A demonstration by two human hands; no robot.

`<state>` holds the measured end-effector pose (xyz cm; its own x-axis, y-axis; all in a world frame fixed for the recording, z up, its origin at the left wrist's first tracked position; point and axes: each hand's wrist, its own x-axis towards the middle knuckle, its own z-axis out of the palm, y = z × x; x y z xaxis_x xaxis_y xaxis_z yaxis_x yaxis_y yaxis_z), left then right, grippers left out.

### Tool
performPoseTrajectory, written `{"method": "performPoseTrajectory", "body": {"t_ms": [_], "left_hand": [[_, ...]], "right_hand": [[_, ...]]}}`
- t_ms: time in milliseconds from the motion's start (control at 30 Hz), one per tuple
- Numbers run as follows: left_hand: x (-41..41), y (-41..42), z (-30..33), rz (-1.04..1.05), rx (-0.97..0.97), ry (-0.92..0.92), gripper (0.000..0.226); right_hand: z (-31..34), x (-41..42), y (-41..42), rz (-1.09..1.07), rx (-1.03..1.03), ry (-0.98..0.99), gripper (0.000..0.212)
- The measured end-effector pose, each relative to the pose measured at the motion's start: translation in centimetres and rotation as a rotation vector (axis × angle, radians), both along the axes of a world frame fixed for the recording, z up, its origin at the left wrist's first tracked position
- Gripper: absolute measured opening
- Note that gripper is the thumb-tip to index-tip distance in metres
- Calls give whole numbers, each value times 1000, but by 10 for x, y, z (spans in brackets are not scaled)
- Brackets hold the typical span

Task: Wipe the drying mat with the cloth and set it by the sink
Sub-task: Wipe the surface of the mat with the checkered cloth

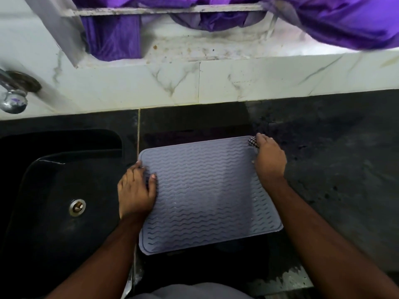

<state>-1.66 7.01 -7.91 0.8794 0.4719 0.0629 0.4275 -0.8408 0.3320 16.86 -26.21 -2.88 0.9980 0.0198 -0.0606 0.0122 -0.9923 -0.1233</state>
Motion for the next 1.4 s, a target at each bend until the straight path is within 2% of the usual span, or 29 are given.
{"method": "performPoseTrajectory", "body": {"t_ms": [167,267,367,433,500,600,667,800,867,967,1033,1133,1200,1333,1400], "left_hand": [[1,-1,0,-3,-2,9,54],[2,0,2,-7,-9,20,54],[2,0,3,-11,-26,17,51],[2,1,2,-6,-35,6,48],[1,2,1,-8,-41,4,49],[1,3,0,-12,-50,-2,47],[2,3,0,-9,-52,9,48],[2,2,-1,2,-49,14,50],[2,2,0,3,-41,7,49],[3,1,1,2,-38,14,47],[3,1,2,6,-39,25,48],[3,1,2,8,-35,34,49],[2,1,3,9,-39,31,50],[3,3,1,13,-37,33,49],[3,4,0,7,-48,39,47]], "right_hand": [[-6,-12,38,-16,-38,42,48],[-2,-17,69,-2,-76,52,54],[7,-37,110,169,-29,49,55],[13,-47,125,266,125,105,50],[14,-46,120,189,334,172,51],[14,-34,89,-1,480,-6,56],[10,-23,64,-68,387,-130,56],[-10,-19,61,-89,62,-14,61],[-15,-29,80,-40,-21,17,63],[-9,-42,112,42,0,38,61],[-4,-53,134,126,66,27,56],[4,-69,161,302,272,64,51],[4,-75,172,431,316,75,50],[-8,-77,169,682,165,89,51],[-9,-71,153,723,81,76,55]]}}
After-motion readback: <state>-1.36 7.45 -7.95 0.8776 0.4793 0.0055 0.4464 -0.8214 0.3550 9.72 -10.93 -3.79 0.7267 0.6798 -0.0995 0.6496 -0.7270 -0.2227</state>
